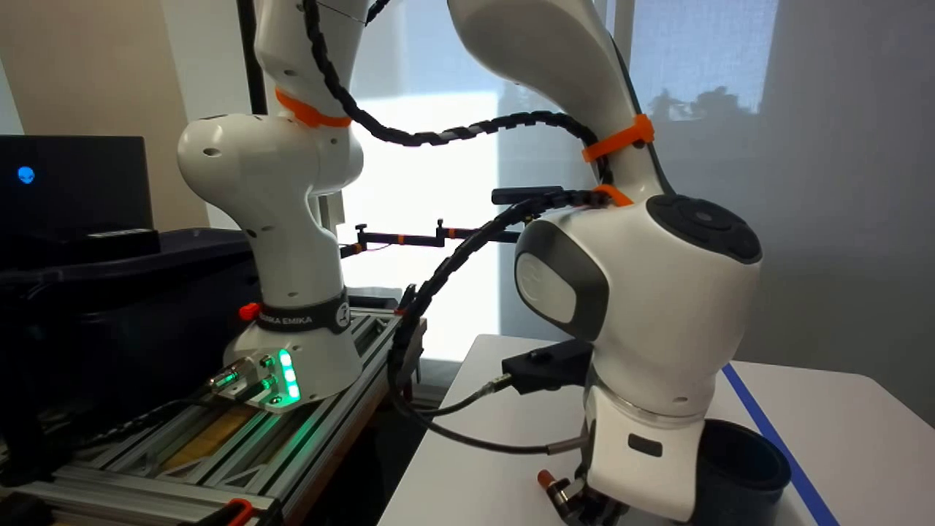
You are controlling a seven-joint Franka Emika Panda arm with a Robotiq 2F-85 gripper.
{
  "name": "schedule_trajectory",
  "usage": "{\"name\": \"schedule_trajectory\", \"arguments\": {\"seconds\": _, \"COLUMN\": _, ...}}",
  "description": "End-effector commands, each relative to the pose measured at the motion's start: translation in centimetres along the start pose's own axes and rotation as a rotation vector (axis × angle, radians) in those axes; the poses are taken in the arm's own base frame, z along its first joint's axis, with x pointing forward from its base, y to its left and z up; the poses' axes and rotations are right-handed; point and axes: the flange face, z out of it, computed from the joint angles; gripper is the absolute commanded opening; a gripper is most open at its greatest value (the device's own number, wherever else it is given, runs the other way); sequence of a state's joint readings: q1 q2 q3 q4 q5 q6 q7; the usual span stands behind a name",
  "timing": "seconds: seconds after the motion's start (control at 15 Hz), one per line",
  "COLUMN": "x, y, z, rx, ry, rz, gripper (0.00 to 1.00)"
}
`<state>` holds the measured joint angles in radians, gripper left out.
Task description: Take the marker out of the cup
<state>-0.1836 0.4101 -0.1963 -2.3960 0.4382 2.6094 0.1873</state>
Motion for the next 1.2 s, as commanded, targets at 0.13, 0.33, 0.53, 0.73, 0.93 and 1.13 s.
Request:
{"name": "schedule_trajectory", "arguments": {"seconds": 0.13, "x": -2.2, "y": -1.1, "z": -0.4, "rx": -0.010, "ry": 0.049, "rz": -0.061, "gripper": 0.70}}
{"name": "schedule_trajectory", "arguments": {"seconds": 0.33, "x": -3.7, "y": -2.2, "z": -2.1, "rx": 0.000, "ry": 0.064, "rz": -0.103, "gripper": 0.92}}
{"name": "schedule_trajectory", "arguments": {"seconds": 0.53, "x": -6.0, "y": -3.1, "z": -4.7, "rx": -0.017, "ry": 0.086, "rz": -0.182, "gripper": 1.00}}
{"name": "schedule_trajectory", "arguments": {"seconds": 0.73, "x": -8.4, "y": -3.7, "z": -7.0, "rx": -0.089, "ry": 0.129, "rz": -0.322, "gripper": 1.00}}
{"name": "schedule_trajectory", "arguments": {"seconds": 0.93, "x": -9.8, "y": -4.5, "z": -9.2, "rx": -0.191, "ry": 0.160, "rz": -0.467, "gripper": 0.99}}
{"name": "schedule_trajectory", "arguments": {"seconds": 1.13, "x": -11.2, "y": -5.3, "z": -11.5, "rx": -0.200, "ry": 0.221, "rz": -0.567, "gripper": 1.00}}
